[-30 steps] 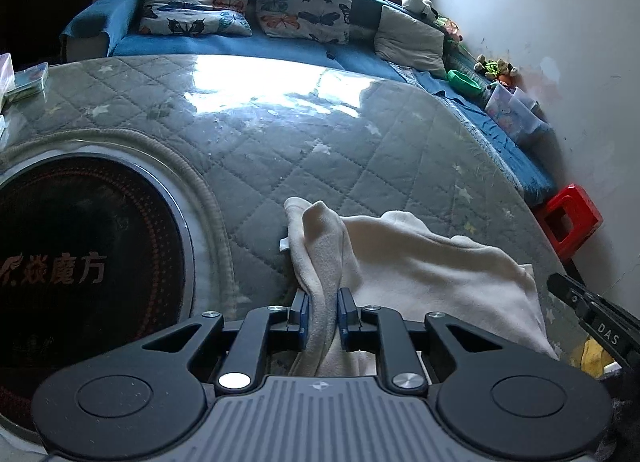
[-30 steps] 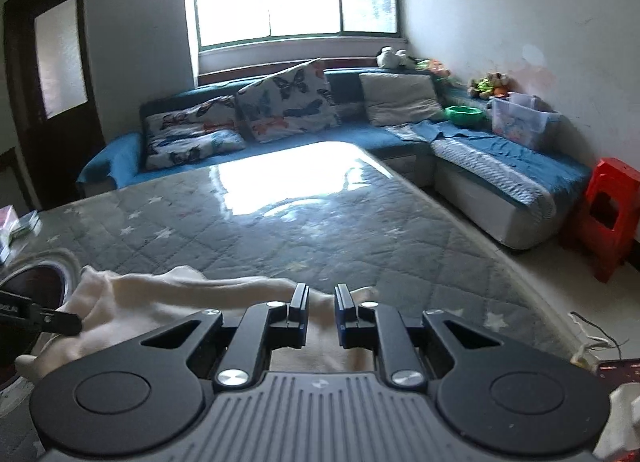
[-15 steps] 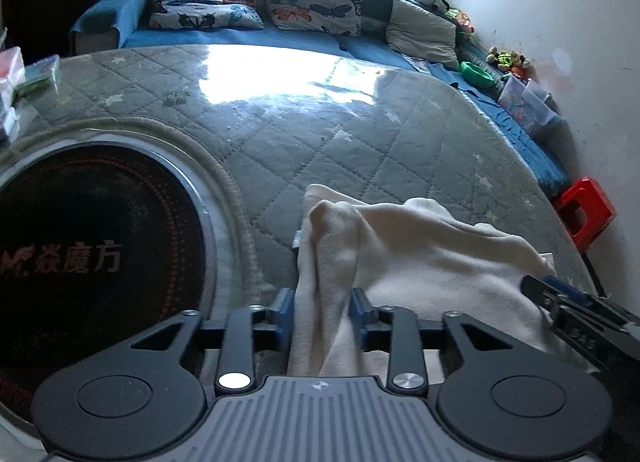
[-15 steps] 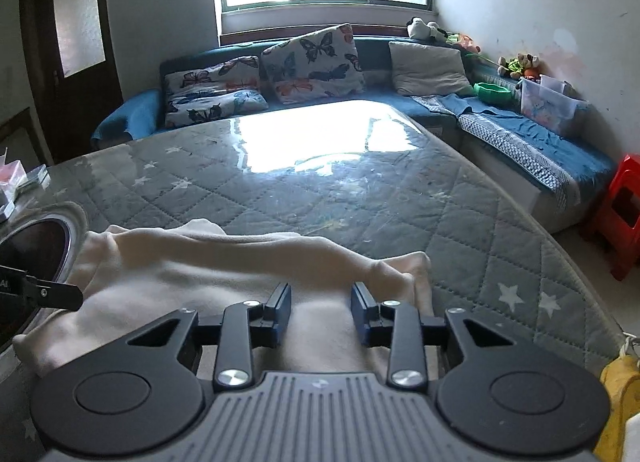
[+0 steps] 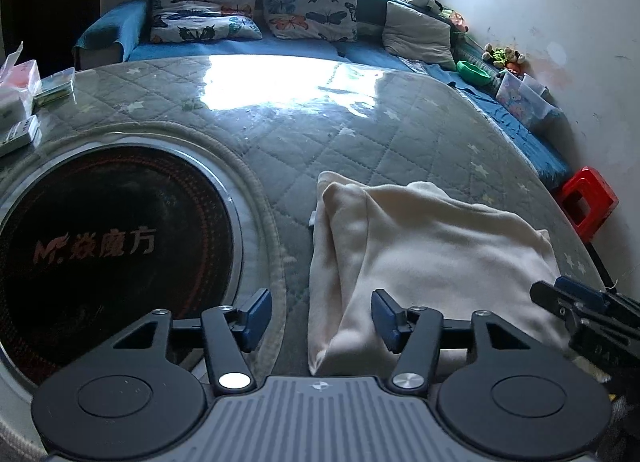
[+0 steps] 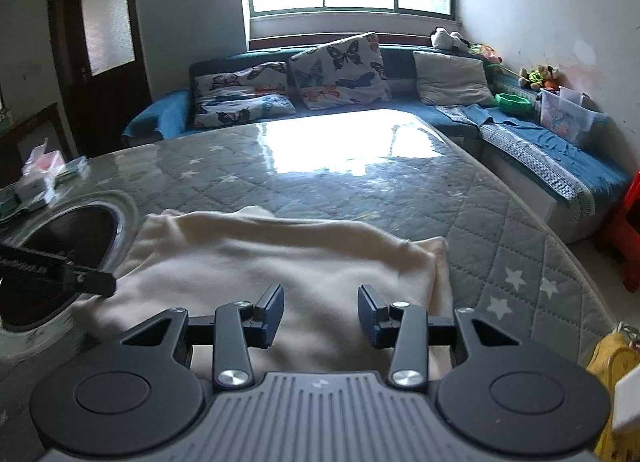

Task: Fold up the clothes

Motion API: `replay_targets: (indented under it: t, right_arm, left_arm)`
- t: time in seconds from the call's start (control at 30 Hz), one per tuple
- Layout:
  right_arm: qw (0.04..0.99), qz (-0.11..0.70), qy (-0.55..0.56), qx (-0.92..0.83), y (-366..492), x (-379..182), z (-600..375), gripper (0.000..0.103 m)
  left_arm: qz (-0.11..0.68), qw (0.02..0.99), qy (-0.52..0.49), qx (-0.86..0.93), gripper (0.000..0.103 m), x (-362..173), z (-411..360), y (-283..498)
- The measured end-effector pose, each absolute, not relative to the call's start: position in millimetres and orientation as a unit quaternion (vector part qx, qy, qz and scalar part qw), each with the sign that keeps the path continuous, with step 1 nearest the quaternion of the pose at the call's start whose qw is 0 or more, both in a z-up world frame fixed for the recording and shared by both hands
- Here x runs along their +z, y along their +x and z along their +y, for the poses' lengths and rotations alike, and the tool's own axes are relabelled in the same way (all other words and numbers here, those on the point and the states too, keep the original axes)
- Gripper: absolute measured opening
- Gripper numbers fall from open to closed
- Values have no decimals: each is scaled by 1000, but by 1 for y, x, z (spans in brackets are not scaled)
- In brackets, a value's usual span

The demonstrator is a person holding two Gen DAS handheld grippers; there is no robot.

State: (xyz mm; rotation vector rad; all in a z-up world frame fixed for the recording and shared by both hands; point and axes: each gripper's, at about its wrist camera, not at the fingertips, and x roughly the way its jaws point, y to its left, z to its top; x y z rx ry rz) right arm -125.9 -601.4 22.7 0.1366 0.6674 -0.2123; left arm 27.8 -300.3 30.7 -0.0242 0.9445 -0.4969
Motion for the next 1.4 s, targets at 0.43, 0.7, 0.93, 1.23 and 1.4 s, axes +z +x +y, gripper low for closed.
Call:
replay_targets:
  t: [0.43, 0.7, 0.93, 1.23, 1.4]
  right_arm:
    - [936, 340, 25, -89, -156, 10, -569, 41]
    - [936, 339, 36, -91, -156, 7, -565, 47]
    - [937, 335, 47, -93, -164, 10, -562, 69]
    - [937, 331, 62, -95, -177, 8, -552, 86]
    - [937, 328, 67, -100, -181, 9, -549, 92]
  left_arm:
    - [440, 865, 24, -239, 71, 20, -294, 6]
    - [443, 864, 44, -233, 80, 16, -292, -4]
    - [438, 867, 51, -231, 92, 16, -284, -17]
    - [424, 873, 50, -237, 102, 22, -277, -30]
    - [418, 875, 47, -241, 103, 25, -273, -37]
